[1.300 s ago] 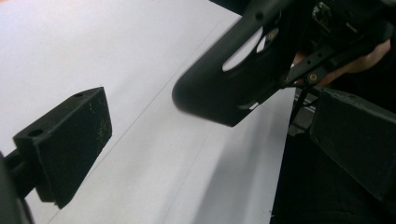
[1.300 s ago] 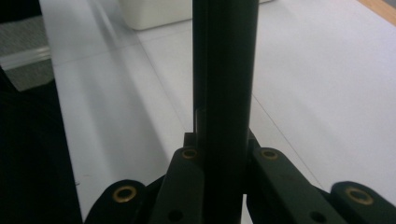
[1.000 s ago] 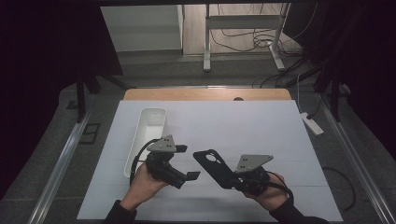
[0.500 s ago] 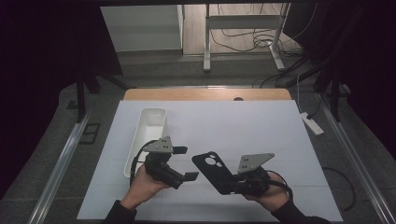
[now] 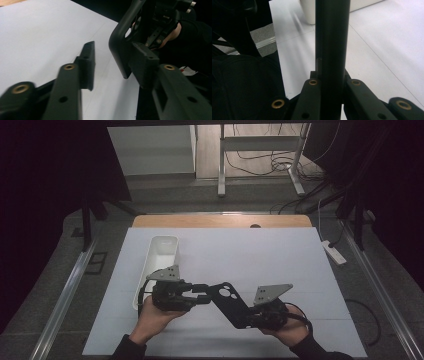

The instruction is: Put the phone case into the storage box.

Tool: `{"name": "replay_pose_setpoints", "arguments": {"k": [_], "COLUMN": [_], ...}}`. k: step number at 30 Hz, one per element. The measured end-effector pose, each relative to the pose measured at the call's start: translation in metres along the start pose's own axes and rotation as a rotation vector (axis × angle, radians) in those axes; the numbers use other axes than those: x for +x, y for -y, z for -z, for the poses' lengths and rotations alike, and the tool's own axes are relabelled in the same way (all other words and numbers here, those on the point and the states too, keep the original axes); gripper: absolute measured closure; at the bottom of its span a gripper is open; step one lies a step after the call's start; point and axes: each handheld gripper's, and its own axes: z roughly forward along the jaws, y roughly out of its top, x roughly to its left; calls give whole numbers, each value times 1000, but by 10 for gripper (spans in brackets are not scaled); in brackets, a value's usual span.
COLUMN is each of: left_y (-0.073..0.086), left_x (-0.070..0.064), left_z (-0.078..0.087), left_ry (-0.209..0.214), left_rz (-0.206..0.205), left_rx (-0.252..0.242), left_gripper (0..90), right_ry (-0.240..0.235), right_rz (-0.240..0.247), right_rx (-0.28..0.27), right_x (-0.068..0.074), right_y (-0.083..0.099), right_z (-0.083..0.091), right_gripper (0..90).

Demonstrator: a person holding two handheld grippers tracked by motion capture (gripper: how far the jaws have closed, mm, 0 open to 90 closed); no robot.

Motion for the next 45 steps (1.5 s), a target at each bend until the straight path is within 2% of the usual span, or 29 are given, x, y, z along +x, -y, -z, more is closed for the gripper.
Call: {"name": "replay_pose_setpoints", "arguments": {"k": [5, 16, 27, 29, 32, 38, 40, 42, 45], "left_y": [0, 0, 0, 0, 1, 1, -1, -2, -4], "left_x": [1, 2, 3, 3, 5, 5, 3, 1, 1], "left_z": [-1, -4, -5, -5, -4, -3, -3, -5, -6], "left_ry": [2, -4, -2, 4, 37, 40, 29, 11, 2], "left_rz": [21, 59, 89, 96, 122, 136, 129, 114, 109], "left_rx": [5, 22, 20, 16, -3, -3, 4, 23, 29], "left_gripper": [696, 713, 794, 802, 832, 845, 846, 847, 848], "right_ry": [7, 43, 72, 77, 93, 113, 122, 114, 140], "right_rz": [1, 16, 25, 26, 32, 48, 52, 42, 32], "right_rx": [-1, 5, 2, 1, 4, 11, 13, 17, 32], "right_x": [1, 3, 4, 4, 4, 5, 6, 5, 5], "right_y": [0, -2, -2, -2, -2, -2, -3, -3, -3], "right_z": [-1, -2, -3, -3, -3, -5, -7, -9, -12], "right_gripper": [868, 869, 870, 870, 869, 862, 846, 744, 629]}}
